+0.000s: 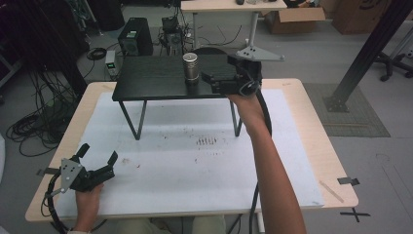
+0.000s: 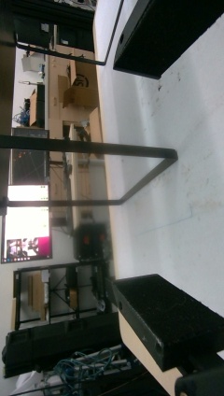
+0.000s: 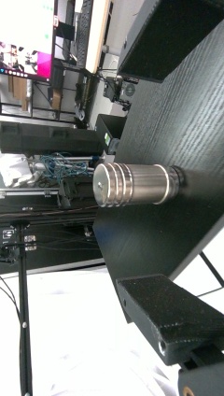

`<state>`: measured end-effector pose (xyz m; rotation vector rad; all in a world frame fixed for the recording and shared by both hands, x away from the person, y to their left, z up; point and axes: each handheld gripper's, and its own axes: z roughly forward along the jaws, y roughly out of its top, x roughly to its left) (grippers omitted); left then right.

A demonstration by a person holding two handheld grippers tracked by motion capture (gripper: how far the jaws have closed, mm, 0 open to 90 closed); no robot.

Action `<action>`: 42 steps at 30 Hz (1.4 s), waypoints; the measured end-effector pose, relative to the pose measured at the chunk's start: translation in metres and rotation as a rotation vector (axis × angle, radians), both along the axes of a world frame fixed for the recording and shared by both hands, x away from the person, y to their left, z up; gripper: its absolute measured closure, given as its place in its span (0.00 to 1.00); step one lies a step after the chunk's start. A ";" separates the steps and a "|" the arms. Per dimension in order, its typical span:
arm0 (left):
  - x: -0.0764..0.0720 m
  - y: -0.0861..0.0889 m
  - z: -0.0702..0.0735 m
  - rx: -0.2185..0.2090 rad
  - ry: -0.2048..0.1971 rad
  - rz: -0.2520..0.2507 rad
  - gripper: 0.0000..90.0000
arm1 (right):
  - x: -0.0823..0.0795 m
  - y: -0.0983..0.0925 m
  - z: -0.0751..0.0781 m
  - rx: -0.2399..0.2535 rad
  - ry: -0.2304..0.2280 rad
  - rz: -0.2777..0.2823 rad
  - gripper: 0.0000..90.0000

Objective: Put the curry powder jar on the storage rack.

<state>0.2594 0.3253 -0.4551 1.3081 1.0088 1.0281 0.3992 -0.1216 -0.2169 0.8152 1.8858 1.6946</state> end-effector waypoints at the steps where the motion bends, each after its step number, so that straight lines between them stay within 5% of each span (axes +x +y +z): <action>1: 0.000 0.000 0.000 0.000 0.000 0.000 0.00 | -0.002 -0.001 -0.001 0.001 -0.004 0.004 0.01; 26: 0.000 0.000 0.000 0.004 0.002 0.002 0.00 | -0.069 -0.016 -0.029 -0.001 -0.079 0.105 0.02; 42: 0.000 0.000 0.000 0.006 0.003 0.002 0.00 | -0.092 -0.044 -0.072 0.017 -0.075 0.087 0.02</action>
